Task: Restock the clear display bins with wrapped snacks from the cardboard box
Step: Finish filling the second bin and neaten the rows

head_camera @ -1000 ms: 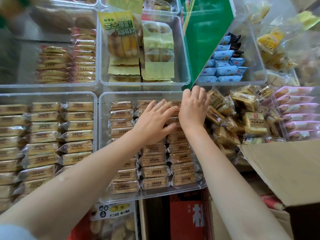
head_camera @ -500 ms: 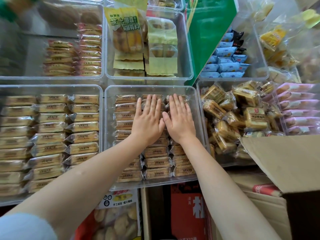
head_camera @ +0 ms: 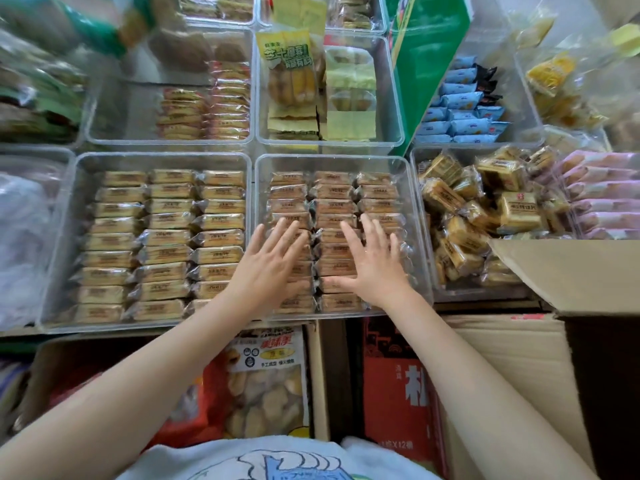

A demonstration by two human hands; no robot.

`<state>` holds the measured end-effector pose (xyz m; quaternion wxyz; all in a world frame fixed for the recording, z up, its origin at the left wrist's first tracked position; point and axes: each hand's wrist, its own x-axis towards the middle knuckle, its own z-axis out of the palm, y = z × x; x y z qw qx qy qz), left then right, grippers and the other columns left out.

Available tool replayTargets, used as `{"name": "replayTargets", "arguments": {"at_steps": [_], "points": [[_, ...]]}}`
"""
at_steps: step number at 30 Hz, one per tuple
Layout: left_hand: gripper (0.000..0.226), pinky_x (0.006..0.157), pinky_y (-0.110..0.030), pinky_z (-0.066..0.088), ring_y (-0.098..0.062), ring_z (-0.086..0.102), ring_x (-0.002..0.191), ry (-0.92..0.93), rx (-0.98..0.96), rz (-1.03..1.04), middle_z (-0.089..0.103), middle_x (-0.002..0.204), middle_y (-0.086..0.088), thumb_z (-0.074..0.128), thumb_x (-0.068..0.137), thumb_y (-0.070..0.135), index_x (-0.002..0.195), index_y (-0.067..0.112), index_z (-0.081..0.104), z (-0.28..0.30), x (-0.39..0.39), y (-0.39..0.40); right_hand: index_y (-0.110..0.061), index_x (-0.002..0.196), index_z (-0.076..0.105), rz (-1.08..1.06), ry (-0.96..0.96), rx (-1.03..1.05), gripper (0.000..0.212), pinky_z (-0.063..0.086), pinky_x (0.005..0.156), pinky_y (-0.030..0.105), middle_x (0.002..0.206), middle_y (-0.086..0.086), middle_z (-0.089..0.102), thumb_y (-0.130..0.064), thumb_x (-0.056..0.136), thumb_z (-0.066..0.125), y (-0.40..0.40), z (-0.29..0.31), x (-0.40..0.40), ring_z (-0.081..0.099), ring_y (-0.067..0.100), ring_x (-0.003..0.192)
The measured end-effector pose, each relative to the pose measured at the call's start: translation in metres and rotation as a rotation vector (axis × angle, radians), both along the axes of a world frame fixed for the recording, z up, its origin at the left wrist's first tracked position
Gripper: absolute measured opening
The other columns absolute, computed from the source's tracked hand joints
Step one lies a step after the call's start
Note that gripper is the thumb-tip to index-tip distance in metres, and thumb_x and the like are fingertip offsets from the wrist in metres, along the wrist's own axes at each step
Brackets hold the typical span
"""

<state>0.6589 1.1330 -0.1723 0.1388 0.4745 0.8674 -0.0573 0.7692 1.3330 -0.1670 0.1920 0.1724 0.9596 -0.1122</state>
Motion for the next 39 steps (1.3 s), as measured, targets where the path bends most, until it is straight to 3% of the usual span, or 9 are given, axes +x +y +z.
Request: {"name": "replayTargets", "arguments": {"at_steps": [6,9,11,15,18,24,29,34,39], "points": [[0.092,0.125,-0.05,-0.006,-0.026,-0.009,0.155,0.001,0.015,0.169,0.0,0.169,-0.007,0.045,0.093,0.07,0.161,0.023,0.005,0.013,0.018,0.002,-0.024,0.159,-0.004,-0.116,-0.043,0.173,0.106,-0.001,0.121,0.058,0.166,0.017,-0.01,-0.072,0.085,0.055,-0.028,0.018,0.002,-0.01,0.036,0.153],[0.076,0.125,-0.05,-0.004,-0.024,-0.008,0.155,-0.022,0.133,0.152,0.0,0.169,-0.004,0.039,0.099,0.061,0.161,0.026,0.011,0.022,0.026,-0.015,-0.02,0.154,0.032,0.039,0.219,0.04,0.063,0.015,0.123,0.053,0.164,0.011,0.021,-0.043,0.099,0.052,-0.058,0.028,0.002,0.014,0.028,0.152],[0.066,0.126,-0.049,0.002,-0.023,-0.001,0.156,-0.015,0.229,0.154,0.009,0.169,-0.004,0.034,0.103,0.055,0.16,0.024,0.023,0.021,0.031,-0.045,-0.021,0.145,0.051,0.112,0.258,-0.166,0.047,0.028,0.118,0.049,0.155,0.003,0.041,-0.04,0.103,0.045,-0.079,0.032,0.004,0.029,0.021,0.146],[0.072,0.126,-0.044,0.004,-0.018,0.005,0.156,-0.059,0.328,0.28,0.019,0.167,-0.001,0.016,0.097,0.06,0.157,0.022,0.032,0.014,0.032,-0.116,-0.031,0.14,0.057,0.158,0.002,-0.146,0.053,0.019,0.117,0.05,0.16,-0.002,0.034,-0.053,0.105,0.024,-0.107,0.032,0.001,0.02,0.019,0.149],[0.076,0.126,-0.042,-0.002,-0.014,-0.001,0.155,-0.075,0.313,0.397,0.014,0.168,0.002,0.008,0.096,0.062,0.16,0.024,0.024,0.009,0.028,-0.165,-0.021,0.13,0.066,0.124,0.098,-0.124,0.057,0.015,0.118,0.047,0.16,0.003,0.034,-0.052,0.105,0.024,-0.126,0.038,-0.01,0.019,0.019,0.149],[0.08,0.124,-0.049,0.004,-0.021,0.036,0.146,-0.05,0.164,0.394,0.047,0.153,-0.003,0.008,0.093,0.066,0.143,0.023,0.054,0.006,0.002,-0.232,-0.014,0.133,0.061,0.315,0.312,-0.165,0.047,0.022,0.117,0.041,0.14,0.003,0.057,-0.042,0.102,0.039,-0.202,0.044,-0.037,0.044,0.02,0.135],[0.086,0.124,-0.049,-0.004,-0.016,0.022,0.152,-0.114,0.087,0.299,0.033,0.162,0.001,-0.001,0.087,0.07,0.152,0.03,0.038,0.011,-0.007,-0.242,-0.019,0.146,0.049,0.281,0.066,-0.022,0.083,0.016,0.121,0.046,0.154,0.002,0.044,-0.068,0.094,0.007,-0.237,0.027,-0.048,0.035,0.02,0.143],[0.065,0.124,-0.05,-0.006,-0.017,0.018,0.153,-0.158,0.073,0.312,0.029,0.164,-0.001,0.02,0.101,0.063,0.154,0.029,0.036,0.013,-0.008,-0.24,-0.016,0.133,0.06,0.12,0.09,-0.001,0.064,0.027,0.115,0.044,0.139,0.004,0.055,-0.057,0.103,0.021,-0.249,0.028,-0.062,0.044,0.026,0.135],[0.063,0.125,-0.051,-0.004,-0.018,0.02,0.153,-0.156,0.099,0.302,0.03,0.163,-0.002,0.023,0.101,0.062,0.153,0.029,0.038,0.011,-0.007,-0.241,-0.022,0.161,0.01,0.003,-0.003,-0.004,0.07,0.0,0.125,0.046,0.167,0.016,0.003,-0.06,0.103,0.019,-0.255,0.026,-0.082,0.0,0.03,0.154]]}}
